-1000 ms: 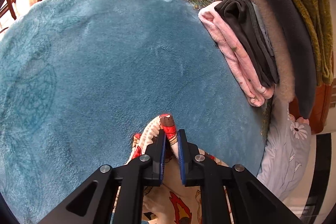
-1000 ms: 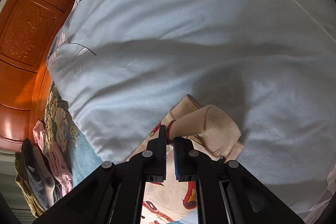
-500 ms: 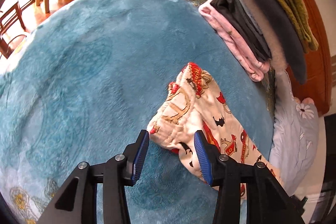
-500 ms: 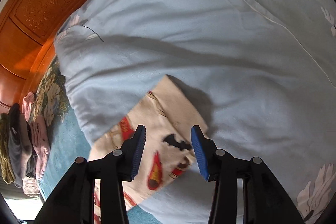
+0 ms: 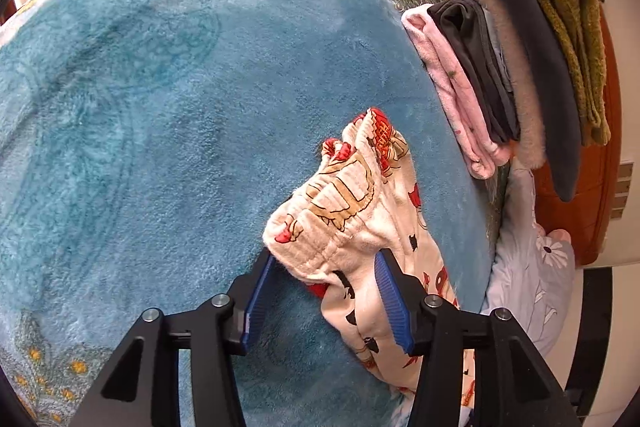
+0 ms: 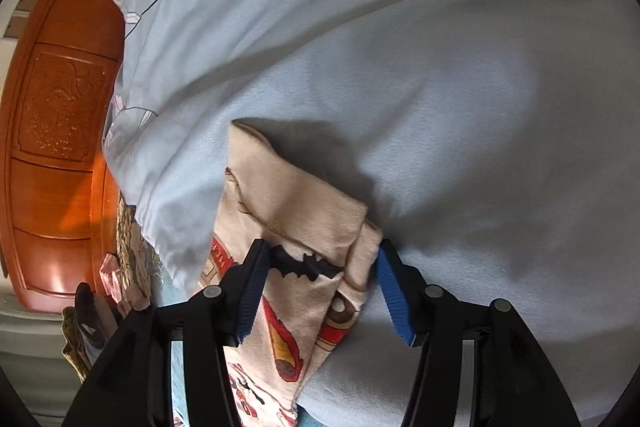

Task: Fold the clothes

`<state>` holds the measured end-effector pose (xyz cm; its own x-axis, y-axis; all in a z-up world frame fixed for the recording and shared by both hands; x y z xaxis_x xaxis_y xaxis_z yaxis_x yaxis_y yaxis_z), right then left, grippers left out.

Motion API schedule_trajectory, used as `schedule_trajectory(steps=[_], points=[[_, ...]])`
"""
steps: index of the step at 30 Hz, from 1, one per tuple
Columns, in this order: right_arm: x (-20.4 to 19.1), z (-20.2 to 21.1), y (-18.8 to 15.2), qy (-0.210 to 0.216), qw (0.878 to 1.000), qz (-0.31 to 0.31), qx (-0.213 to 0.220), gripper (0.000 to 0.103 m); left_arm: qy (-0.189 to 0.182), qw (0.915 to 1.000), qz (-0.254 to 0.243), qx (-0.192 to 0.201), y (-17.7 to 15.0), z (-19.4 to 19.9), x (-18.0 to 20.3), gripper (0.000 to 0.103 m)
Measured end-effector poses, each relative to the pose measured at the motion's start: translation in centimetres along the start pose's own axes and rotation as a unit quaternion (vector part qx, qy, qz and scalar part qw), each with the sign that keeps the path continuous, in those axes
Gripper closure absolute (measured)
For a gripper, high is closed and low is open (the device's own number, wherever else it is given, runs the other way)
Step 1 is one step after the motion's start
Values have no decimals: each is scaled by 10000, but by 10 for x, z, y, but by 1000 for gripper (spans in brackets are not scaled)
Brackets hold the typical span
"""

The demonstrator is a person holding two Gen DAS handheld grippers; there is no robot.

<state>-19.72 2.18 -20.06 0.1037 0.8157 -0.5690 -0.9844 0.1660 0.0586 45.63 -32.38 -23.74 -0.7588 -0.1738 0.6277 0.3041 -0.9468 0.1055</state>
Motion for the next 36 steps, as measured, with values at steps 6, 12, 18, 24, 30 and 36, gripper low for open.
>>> schedule_trajectory(steps=[6, 12, 18, 24, 30, 36], points=[[-5, -2, -4, 141, 9999, -8, 36, 47, -77, 9995, 281, 151, 7, -2, 4, 49], [-16, 3, -18, 400, 9992, 55, -46, 47, -512, 9978, 421, -22, -4, 1, 10, 47], [-12, 3, -24, 305, 9994, 181, -49, 47, -643, 9968, 463, -45, -4, 0, 16, 44], [-4, 1, -1, 269, 9992, -177, 239, 54, -723, 9947, 724, 28, 2, -2, 15, 44], [-5, -1, 5, 187, 9993, -169, 285, 78, -464, 9959, 772, 98, 5, -3, 14, 46], [-29, 13, 4, -96, 9983, 403, 415, 88, -157, 9983, 533, 177, 9, 12, 25, 90]])
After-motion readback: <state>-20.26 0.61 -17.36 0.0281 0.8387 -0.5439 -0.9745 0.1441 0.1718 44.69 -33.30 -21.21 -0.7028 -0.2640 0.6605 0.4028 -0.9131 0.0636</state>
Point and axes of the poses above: each gripper's, at about its wrist camera, not at the fingertips, and z roughly against the way its jaws point, x to its right, y to its top, the point moved 10 cm from there along -z, roughly the way its jaws point, and after that the axes turned 3 degrees about -z, right-handed, at the moved point
